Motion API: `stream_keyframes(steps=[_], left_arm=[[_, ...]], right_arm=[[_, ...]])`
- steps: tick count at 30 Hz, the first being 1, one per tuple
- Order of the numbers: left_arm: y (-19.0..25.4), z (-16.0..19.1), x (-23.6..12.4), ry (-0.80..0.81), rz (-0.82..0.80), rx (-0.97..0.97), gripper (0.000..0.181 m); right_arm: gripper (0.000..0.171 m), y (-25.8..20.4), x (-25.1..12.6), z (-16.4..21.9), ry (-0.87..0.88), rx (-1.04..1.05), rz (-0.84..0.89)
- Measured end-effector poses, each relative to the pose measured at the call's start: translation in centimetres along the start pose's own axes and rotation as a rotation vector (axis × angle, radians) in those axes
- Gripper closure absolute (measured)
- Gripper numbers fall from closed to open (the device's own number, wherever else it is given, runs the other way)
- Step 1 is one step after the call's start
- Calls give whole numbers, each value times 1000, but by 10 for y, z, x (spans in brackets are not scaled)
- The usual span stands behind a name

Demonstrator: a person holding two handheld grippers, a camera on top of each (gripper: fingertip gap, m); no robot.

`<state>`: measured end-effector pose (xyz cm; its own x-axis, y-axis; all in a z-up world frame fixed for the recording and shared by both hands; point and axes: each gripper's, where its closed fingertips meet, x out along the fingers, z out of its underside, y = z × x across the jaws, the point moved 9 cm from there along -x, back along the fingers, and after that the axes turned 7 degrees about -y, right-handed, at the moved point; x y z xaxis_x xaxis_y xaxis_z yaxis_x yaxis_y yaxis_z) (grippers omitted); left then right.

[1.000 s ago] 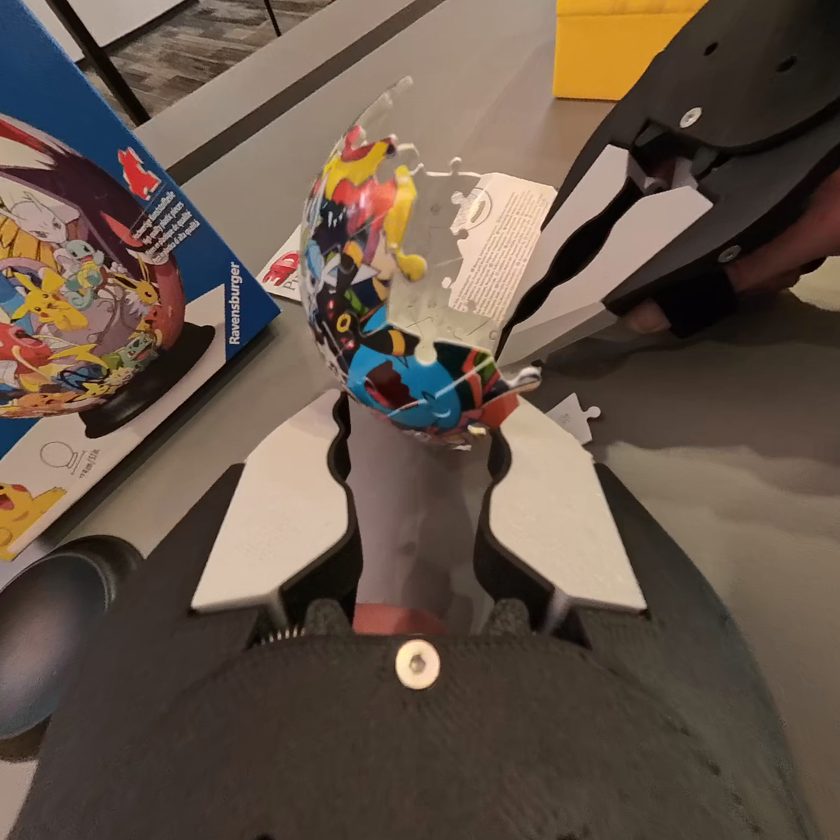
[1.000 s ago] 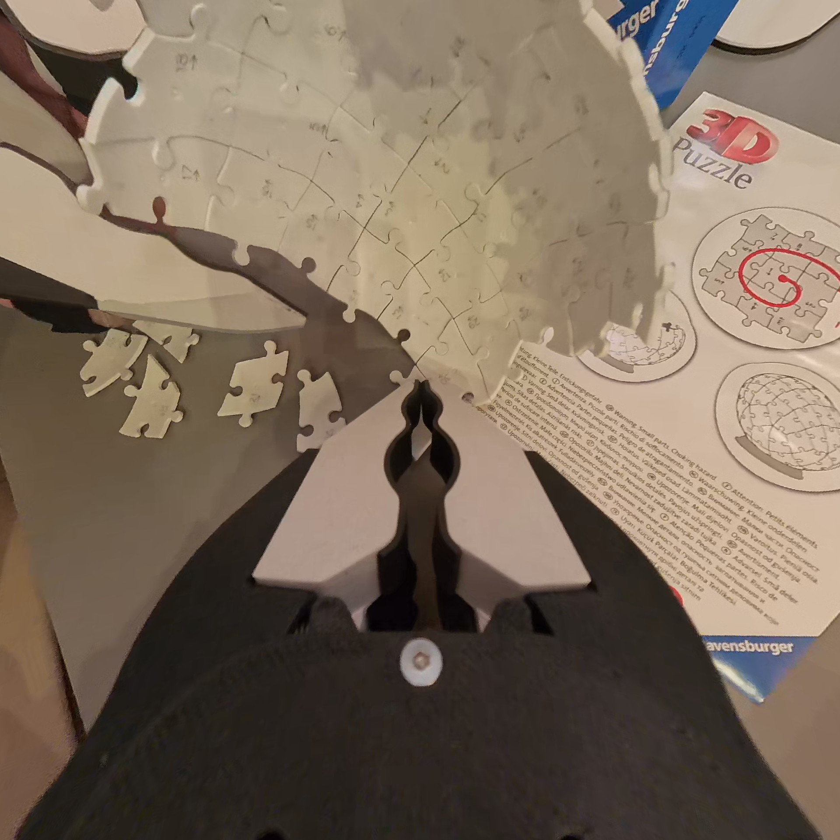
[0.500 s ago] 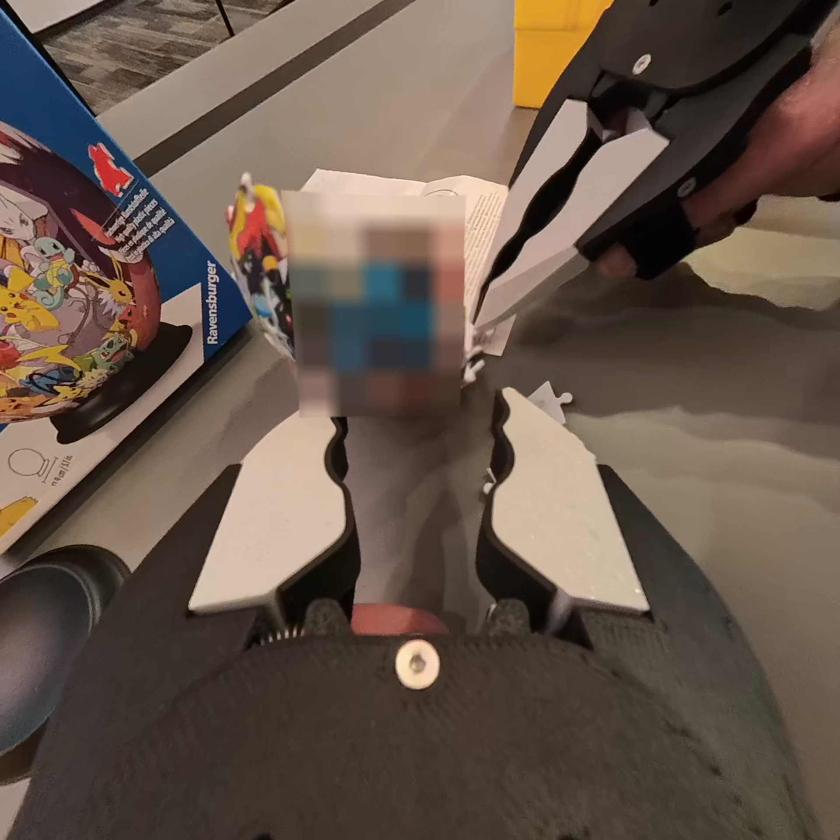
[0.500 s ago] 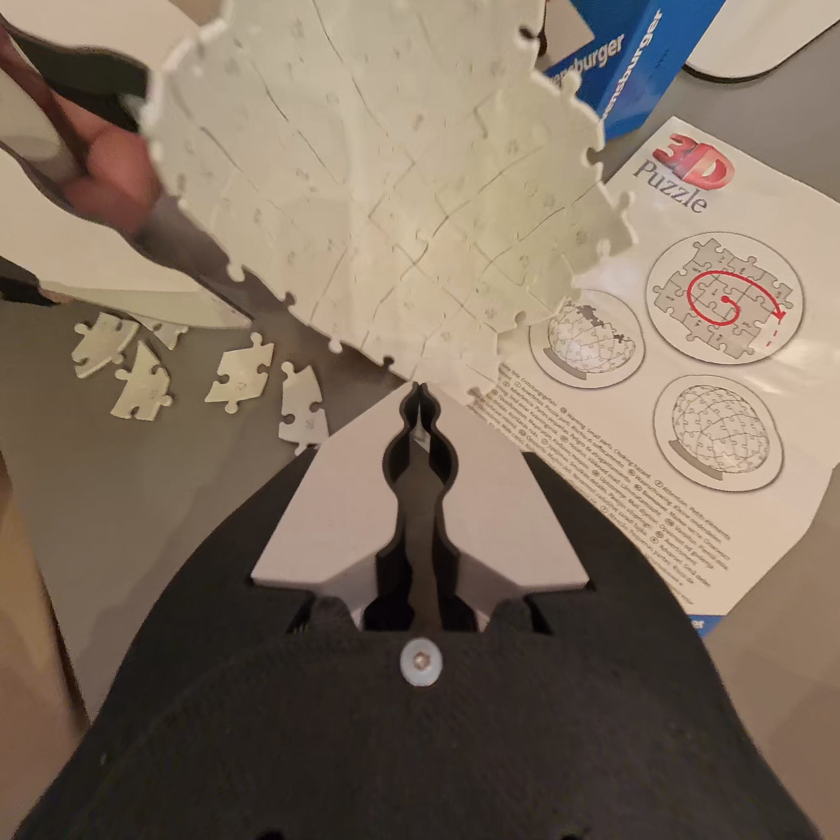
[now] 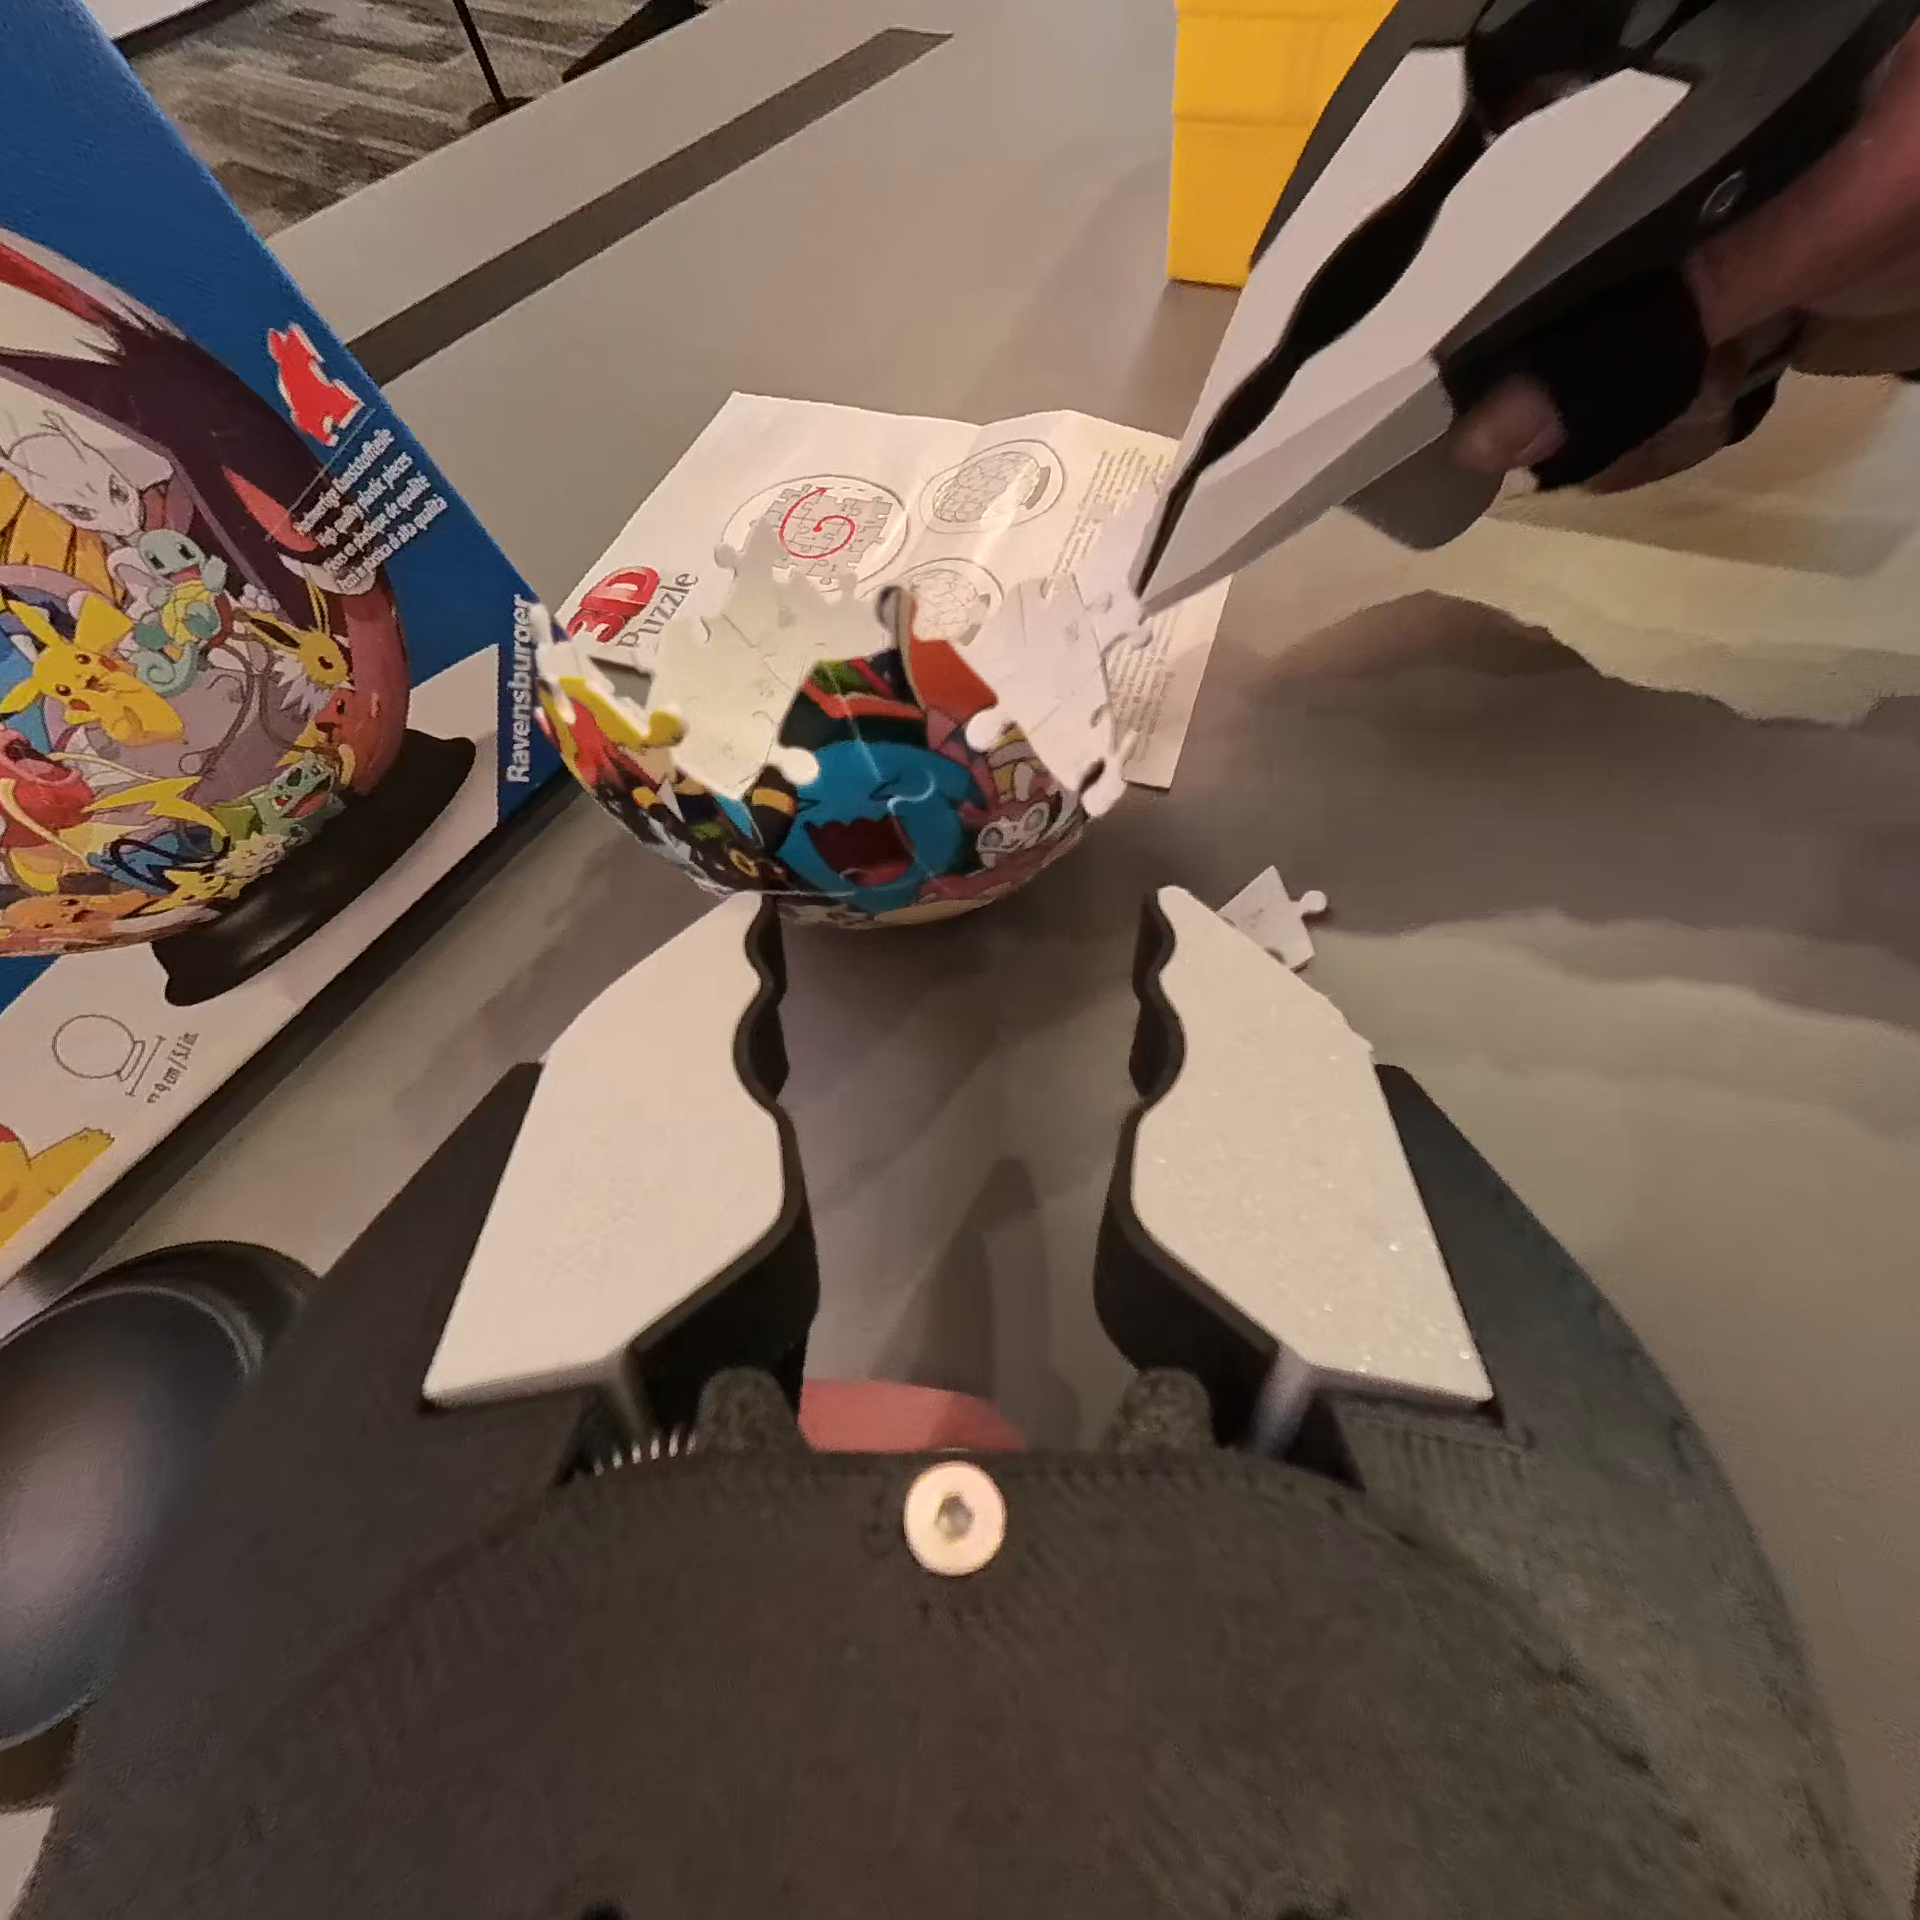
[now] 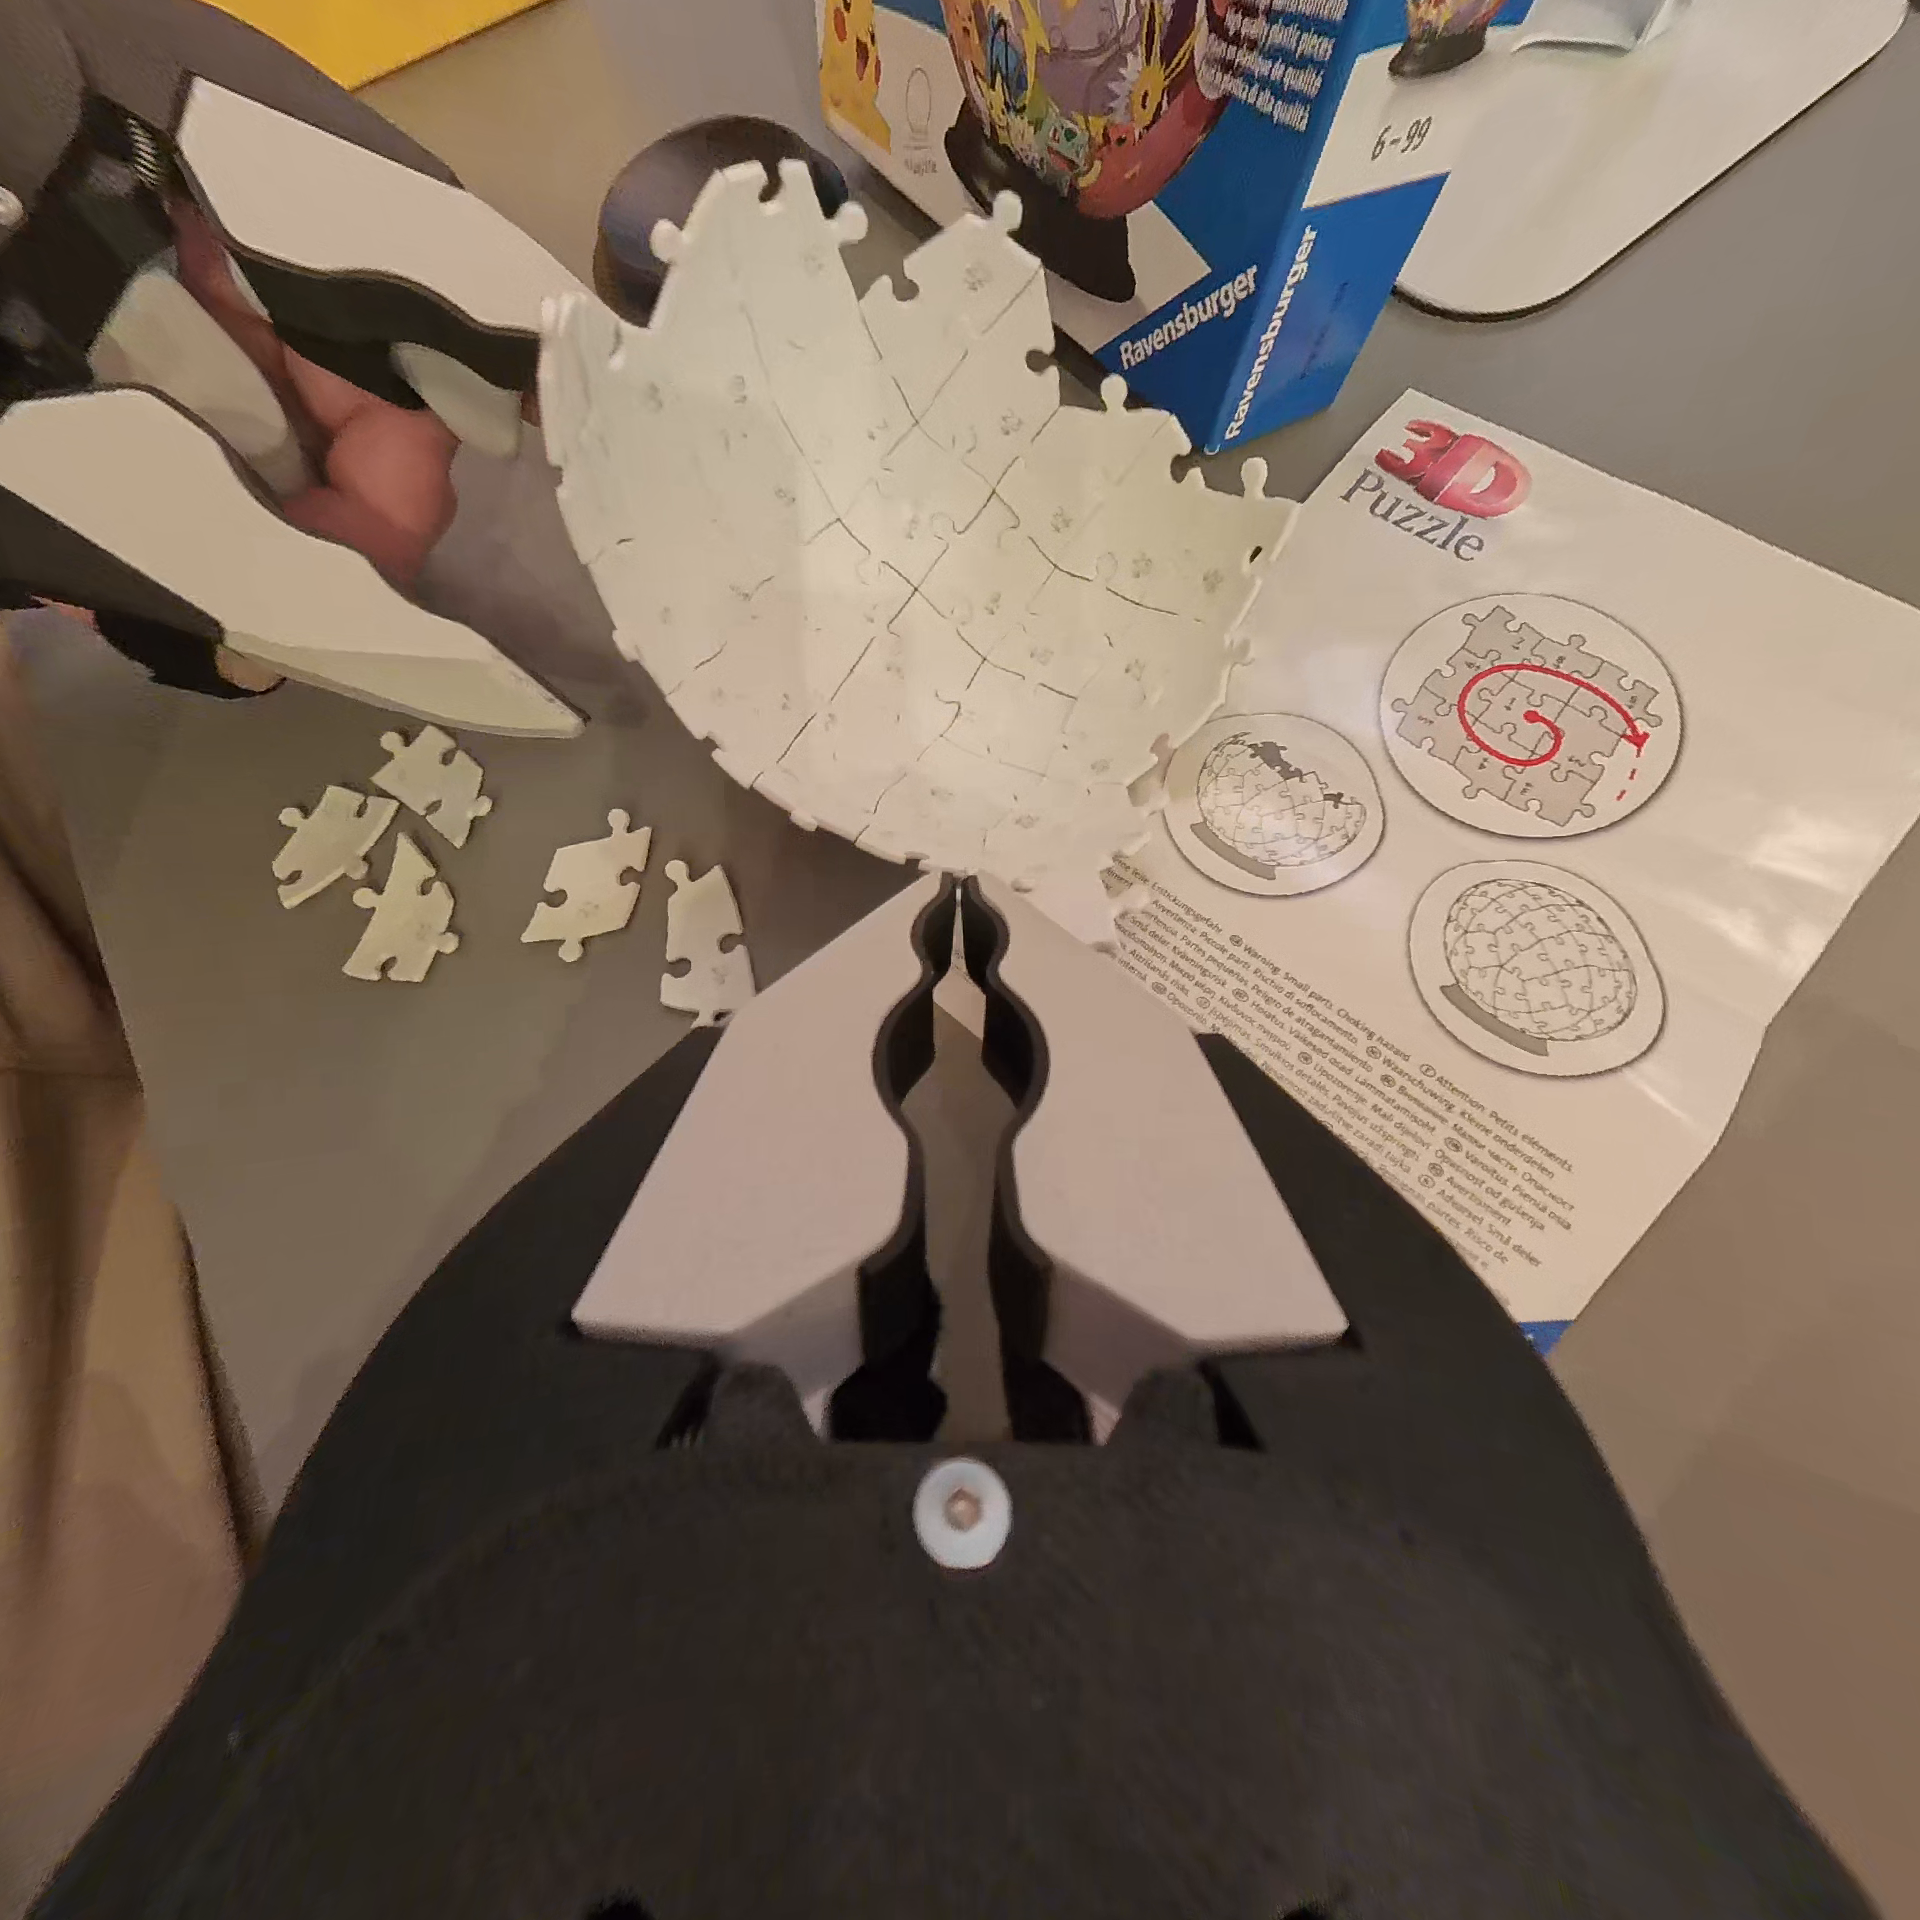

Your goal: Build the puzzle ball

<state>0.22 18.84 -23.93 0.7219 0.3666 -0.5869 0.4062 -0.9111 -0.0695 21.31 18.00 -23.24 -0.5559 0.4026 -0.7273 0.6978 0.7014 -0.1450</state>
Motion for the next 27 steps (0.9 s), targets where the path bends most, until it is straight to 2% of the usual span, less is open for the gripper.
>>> stream_keyframes(steps=[6, 11, 18, 27], left_arm=[[-5, 3, -4, 3, 22, 1, 116], [-6, 4, -8, 5, 34, 14, 116], [-4, 3, -8, 17, 36, 41, 117], [-4, 5, -7, 39, 48, 56, 117]], right_arm=[[166, -5, -28, -5, 59, -13, 49], [159, -30, -39, 2, -11, -70, 38], [147, -49, -6, 22, -99, -94, -5], [144, -57, 29, 30, -169, -144, 47]])
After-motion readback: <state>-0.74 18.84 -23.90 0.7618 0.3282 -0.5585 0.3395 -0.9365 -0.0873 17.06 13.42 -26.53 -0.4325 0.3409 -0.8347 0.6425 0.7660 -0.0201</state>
